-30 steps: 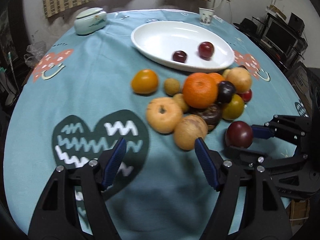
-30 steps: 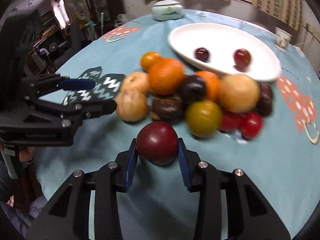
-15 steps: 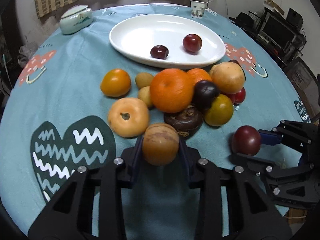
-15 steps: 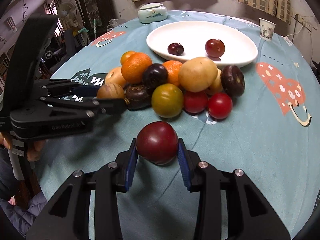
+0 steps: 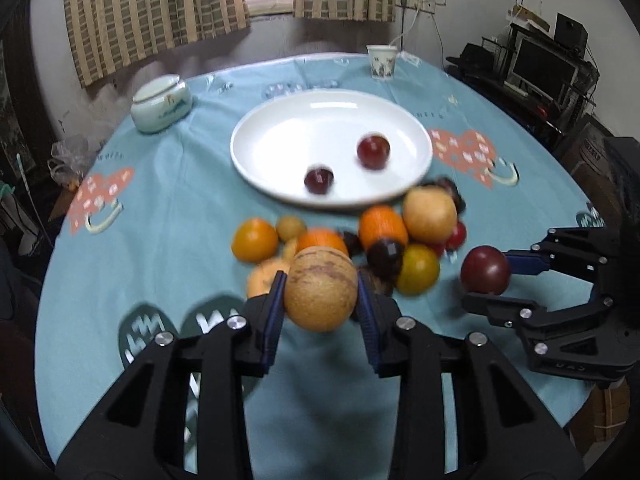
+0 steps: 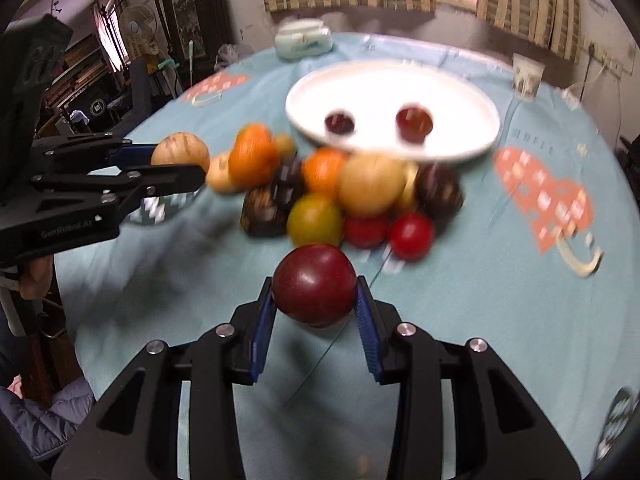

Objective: Organize fruits
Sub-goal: 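Carry both fruits onto the white plate and open both grippers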

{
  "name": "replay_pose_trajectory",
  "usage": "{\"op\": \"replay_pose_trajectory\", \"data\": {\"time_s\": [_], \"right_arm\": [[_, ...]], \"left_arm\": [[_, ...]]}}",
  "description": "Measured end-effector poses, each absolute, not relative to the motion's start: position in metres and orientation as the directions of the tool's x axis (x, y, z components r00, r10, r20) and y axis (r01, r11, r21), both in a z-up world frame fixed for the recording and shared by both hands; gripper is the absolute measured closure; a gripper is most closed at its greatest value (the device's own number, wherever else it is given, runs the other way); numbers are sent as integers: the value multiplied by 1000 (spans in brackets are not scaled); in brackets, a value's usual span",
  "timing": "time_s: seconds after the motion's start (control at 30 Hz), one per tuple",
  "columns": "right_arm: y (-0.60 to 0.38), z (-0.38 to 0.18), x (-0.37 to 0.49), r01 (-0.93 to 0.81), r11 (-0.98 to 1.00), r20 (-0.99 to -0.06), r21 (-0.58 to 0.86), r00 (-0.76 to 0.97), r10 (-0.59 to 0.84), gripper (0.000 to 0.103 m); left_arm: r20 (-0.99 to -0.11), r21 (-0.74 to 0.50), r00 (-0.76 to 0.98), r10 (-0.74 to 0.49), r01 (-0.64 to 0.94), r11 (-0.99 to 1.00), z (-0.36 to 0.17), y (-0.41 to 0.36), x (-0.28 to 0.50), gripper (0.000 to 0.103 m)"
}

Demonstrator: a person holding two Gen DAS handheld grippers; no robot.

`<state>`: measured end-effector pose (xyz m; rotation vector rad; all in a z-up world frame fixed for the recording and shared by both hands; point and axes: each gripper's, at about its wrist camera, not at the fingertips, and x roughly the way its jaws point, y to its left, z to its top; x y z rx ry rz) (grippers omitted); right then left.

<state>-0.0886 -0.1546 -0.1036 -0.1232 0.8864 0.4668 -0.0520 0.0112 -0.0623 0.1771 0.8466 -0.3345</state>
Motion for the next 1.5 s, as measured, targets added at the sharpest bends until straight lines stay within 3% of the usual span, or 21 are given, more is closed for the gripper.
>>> {"op": "replay_pose_trajectory", "data": {"time_s": [0.33,0.77,0.8,0.83,0.9,1.1,1.23,1.5], "right_arm": [[-165,-45,15,-377,926,-692,31,661,292,64],[-157,-98,140,-293,956,-811,29,552,194,63],[-156,-101,144,-281,959,-824,35,535,187,60],[-157,-103,145,-262,964,-827,41,532,180,47],[-162,-97,143,-227,973,-804,44,570,169,43],[-168,-69,113,-264,964,-753,22,630,190,43],[-177,-47,57,-304,952,-698,34,674,241,43],[-178,-63,-67,-417,902,-662,-115,709,243,43]], "left_arm": [[-769,53,625,-133,270,961,-48,-17,79,68],[-840,53,535,-95,254,966,-96,-26,139,63],[-836,57,541,-94,255,965,-95,-25,138,59],[-831,59,549,-90,248,967,-92,-24,138,53],[-823,40,558,-107,244,969,-86,-19,136,45],[-787,60,608,-104,244,968,-67,-8,109,45],[-748,63,652,-124,255,965,-53,9,63,33],[-731,47,659,-179,310,949,-65,49,-37,26]]}}
